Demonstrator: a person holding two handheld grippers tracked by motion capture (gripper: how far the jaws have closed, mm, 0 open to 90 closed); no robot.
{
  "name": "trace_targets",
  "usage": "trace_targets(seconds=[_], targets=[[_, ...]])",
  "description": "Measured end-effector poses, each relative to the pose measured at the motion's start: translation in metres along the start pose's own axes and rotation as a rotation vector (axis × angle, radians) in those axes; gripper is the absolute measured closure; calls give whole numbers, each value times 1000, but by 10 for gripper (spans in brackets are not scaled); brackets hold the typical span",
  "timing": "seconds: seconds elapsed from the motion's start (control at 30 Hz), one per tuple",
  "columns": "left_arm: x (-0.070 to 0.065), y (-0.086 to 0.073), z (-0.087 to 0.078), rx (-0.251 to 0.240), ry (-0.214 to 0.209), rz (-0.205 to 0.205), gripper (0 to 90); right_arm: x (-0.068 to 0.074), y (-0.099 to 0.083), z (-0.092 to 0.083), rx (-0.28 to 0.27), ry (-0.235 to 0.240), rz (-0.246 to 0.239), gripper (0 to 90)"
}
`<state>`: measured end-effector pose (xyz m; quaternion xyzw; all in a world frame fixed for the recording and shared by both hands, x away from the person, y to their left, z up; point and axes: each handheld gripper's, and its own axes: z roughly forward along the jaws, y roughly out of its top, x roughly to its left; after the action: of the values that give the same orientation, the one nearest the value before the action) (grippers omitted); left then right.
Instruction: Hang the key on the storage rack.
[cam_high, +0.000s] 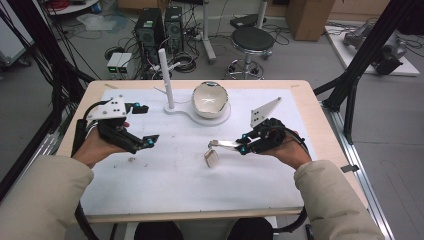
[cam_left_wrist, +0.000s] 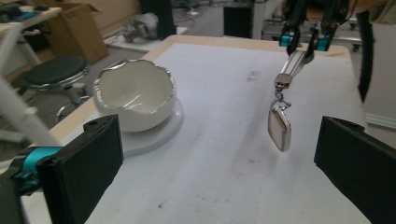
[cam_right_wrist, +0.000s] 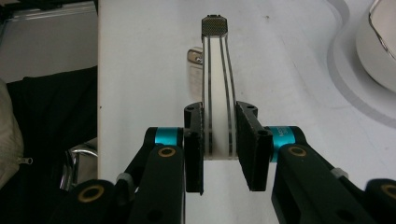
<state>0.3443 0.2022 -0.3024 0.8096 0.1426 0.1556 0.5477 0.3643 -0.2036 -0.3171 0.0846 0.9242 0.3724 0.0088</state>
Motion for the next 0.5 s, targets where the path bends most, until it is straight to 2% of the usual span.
trace_targets(seconds=[0.03,0.13,0.33,0.5], targets=[[-1,3,4,16,-15,16,17,1,2,1,0,6,-5,742],[-6,10,20,51,-64,29,17,4,11,4,-12,32,-11,744],[-19,17,53,130,-165,70,24,8,19,9,-10,52,-28,745],[-30,22,75,186,-210,100,24,11,24,13,-15,68,-41,745]])
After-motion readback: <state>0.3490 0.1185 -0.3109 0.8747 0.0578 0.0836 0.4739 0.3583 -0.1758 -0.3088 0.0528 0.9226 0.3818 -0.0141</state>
